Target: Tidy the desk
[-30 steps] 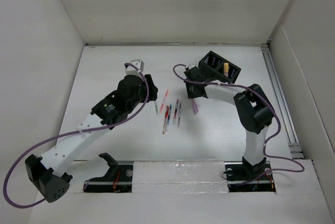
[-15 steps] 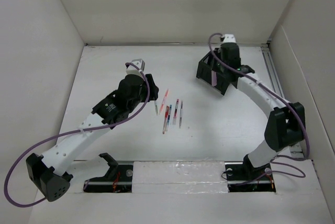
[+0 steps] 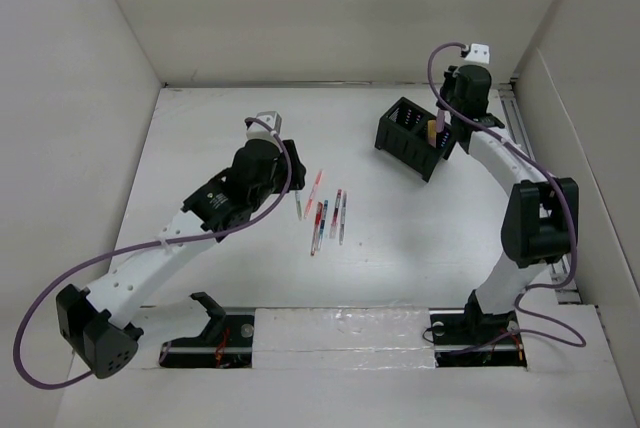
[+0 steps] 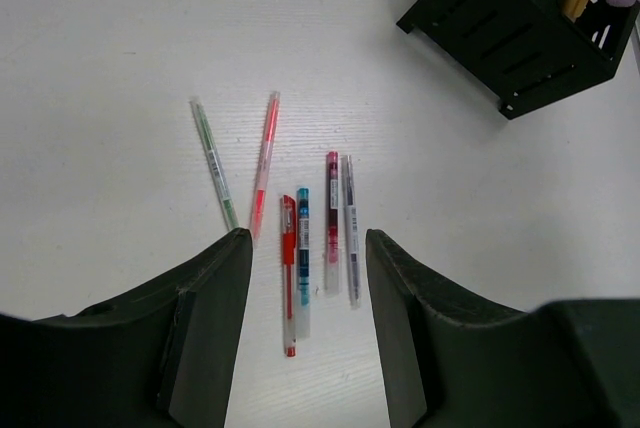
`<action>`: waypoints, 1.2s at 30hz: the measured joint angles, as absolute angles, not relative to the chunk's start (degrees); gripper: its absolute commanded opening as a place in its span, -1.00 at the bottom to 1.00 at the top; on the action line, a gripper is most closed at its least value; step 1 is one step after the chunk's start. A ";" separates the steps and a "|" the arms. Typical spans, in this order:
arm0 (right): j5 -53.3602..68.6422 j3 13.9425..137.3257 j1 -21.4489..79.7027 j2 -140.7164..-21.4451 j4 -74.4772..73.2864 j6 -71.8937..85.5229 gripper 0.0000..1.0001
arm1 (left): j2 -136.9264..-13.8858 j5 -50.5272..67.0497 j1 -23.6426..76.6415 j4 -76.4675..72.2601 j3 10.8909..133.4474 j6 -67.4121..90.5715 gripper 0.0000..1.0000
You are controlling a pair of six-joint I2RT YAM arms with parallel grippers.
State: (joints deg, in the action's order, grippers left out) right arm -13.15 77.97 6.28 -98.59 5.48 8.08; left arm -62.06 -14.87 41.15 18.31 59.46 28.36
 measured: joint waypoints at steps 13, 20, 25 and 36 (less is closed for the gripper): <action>-12.67 71.20 6.44 -100.22 14.66 4.80 -0.87 | -63.20 -15.29 41.15 18.39 60.14 28.45 -0.09; -12.91 66.94 6.79 -98.83 15.84 4.64 -0.15 | -63.72 -15.20 41.15 18.37 60.14 28.62 -0.09; -12.64 64.97 7.57 -95.11 15.57 4.43 0.02 | -63.70 -15.18 41.15 18.35 60.14 28.62 -0.09; -12.47 61.36 16.27 -81.06 11.16 4.60 -1.00 | -63.05 -15.09 41.15 18.24 60.14 28.60 -0.09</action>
